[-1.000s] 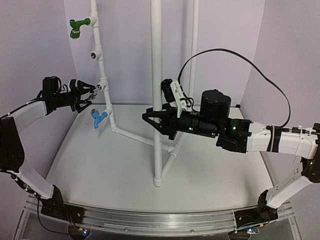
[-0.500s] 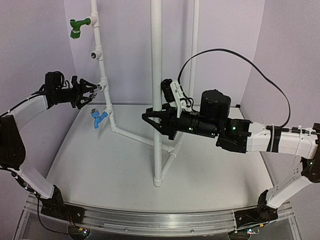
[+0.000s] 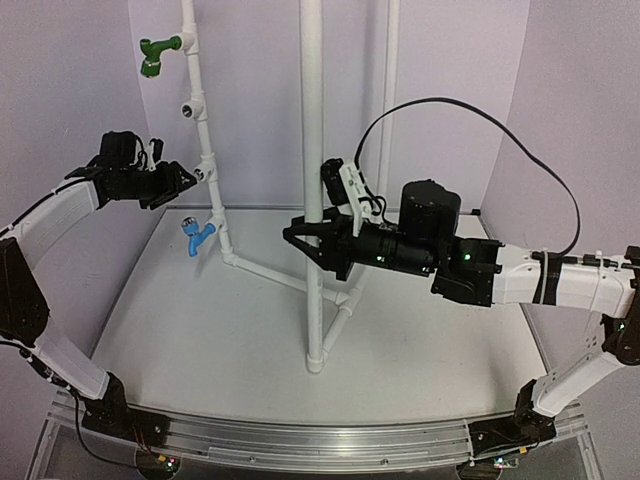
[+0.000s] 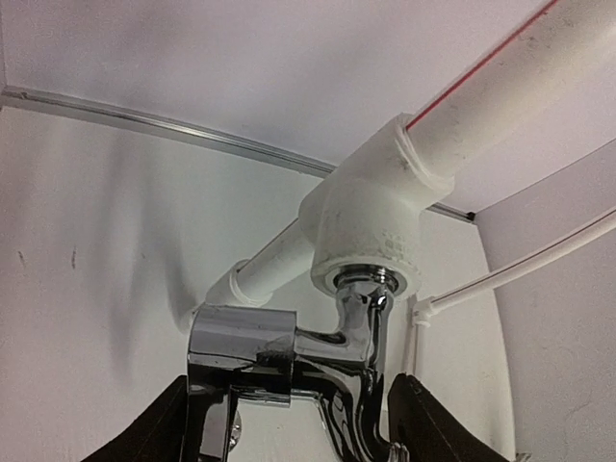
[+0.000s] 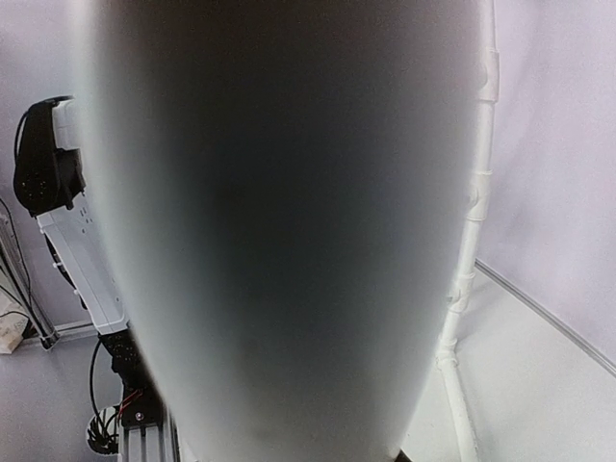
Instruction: Install the water faucets
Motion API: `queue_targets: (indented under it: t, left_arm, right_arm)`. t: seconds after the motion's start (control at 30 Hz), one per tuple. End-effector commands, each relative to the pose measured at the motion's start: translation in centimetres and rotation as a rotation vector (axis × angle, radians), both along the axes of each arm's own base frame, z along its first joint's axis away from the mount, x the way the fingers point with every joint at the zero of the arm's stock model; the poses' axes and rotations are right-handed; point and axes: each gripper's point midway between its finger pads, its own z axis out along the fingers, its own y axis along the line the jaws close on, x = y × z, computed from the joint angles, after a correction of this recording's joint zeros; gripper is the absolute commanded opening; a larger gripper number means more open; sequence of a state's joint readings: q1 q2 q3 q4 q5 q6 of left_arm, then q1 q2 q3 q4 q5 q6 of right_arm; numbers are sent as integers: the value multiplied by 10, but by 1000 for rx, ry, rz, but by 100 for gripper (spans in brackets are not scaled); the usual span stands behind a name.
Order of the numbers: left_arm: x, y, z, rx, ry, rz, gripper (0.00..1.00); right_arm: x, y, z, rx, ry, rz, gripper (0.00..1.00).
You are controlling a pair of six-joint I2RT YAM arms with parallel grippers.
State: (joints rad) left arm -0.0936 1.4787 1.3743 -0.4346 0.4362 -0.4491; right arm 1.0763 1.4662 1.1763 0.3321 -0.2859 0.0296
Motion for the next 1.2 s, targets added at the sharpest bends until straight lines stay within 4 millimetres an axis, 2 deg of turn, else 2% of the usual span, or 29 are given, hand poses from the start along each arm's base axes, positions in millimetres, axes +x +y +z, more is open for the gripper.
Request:
queue_targets:
  t: [0.0, 0.1, 0.27, 0.33, 0.57, 0.63, 0.7, 0.77, 0.87, 0.9, 1.0, 1.1, 1.17]
  left_arm:
    - [-9, -1, 56, 294, -240, -21, 45]
    - [-11, -6, 68, 481, -282, -26, 44]
    - [-18, -31, 81, 843, -357, -70, 44]
    - [-19, -40, 82, 935, -371, -60, 44]
    - [-27, -48, 81, 1319, -397, 18, 42]
    - [-30, -54, 82, 1377, -410, 26, 45]
    - [-32, -59, 85, 1375, -419, 26, 55]
    - [-34, -63, 87, 1319, -420, 16, 73]
    - [-38, -70, 86, 1225, -404, -7, 95]
    - [-40, -70, 87, 1188, -399, 1, 99]
    - [-50, -71, 86, 1089, -388, -4, 100]
    - [-67, -75, 92, 938, -388, -29, 100]
    - [-81, -69, 100, 854, -389, -10, 100]
  right_arm:
    - [-25, 11, 19, 73, 117, 108, 0]
    - [-23, 11, 16, 68, 120, 100, 0]
    - [-22, 14, 17, 69, 129, 101, 0]
    - [-21, 14, 18, 72, 128, 95, 0]
    - [-18, 8, 21, 77, 110, 65, 0]
    - [-18, 8, 21, 77, 111, 63, 0]
    - [-19, 8, 20, 77, 112, 65, 0]
    - [-18, 8, 20, 76, 111, 65, 0]
    - [-18, 7, 21, 77, 109, 62, 0]
    - [-18, 7, 21, 77, 108, 61, 0]
    - [-17, 6, 19, 74, 105, 54, 0]
    - [-16, 5, 17, 71, 109, 45, 0]
    - [-15, 5, 15, 69, 113, 40, 0]
